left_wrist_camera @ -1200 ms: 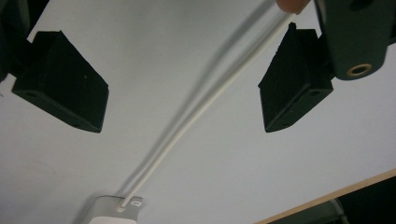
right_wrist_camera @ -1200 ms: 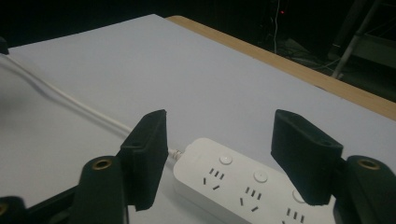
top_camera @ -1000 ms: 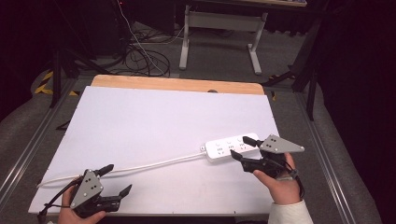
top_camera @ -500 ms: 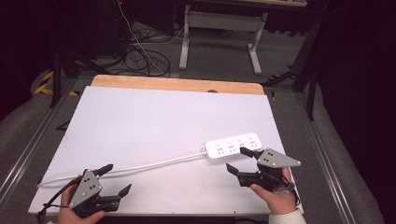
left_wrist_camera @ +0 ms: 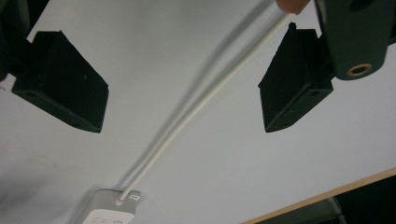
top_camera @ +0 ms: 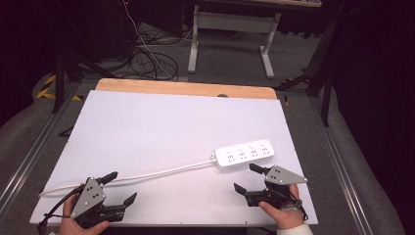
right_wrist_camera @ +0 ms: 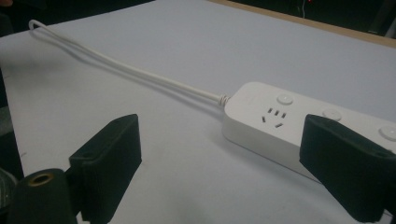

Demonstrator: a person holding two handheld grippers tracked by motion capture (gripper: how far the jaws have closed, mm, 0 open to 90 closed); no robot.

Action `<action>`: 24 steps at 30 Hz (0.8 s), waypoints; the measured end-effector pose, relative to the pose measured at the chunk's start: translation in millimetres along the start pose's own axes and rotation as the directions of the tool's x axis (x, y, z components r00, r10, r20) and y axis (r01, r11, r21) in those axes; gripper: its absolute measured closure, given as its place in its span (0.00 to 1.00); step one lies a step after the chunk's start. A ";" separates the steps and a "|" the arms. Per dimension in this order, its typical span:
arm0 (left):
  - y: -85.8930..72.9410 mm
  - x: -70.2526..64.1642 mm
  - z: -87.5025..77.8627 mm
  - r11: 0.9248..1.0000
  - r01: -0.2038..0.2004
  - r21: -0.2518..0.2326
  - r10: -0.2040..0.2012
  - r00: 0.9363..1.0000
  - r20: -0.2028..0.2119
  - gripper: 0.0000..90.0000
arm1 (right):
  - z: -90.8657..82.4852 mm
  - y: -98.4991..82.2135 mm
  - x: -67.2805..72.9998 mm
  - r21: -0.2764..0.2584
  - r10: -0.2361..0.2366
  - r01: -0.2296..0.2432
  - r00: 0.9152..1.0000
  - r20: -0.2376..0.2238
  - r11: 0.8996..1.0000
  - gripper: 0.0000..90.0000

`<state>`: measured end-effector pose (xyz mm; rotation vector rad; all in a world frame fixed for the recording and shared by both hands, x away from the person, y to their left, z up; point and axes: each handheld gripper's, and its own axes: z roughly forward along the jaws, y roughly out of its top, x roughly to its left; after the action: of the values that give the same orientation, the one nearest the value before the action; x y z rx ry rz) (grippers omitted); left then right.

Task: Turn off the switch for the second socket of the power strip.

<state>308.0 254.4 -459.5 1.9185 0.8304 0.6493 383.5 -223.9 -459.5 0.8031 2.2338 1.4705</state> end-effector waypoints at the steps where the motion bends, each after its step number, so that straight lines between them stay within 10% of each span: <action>1: 0.0 -0.1 0.1 1.000 0.000 0.000 0.000 1.000 0.000 0.18 | 1.2 -1.9 0.9 0.007 -0.002 0.002 1.000 -0.005 1.000 0.14; 24: -0.2 1.3 0.3 1.000 0.000 0.005 0.000 1.000 0.005 0.18 | 14.9 -28.0 6.6 0.108 0.011 -0.013 1.000 0.024 0.994 0.13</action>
<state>308.9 255.3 -459.6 1.9240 0.8293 0.6424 379.4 -217.5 -491.0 0.8638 2.3109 1.3478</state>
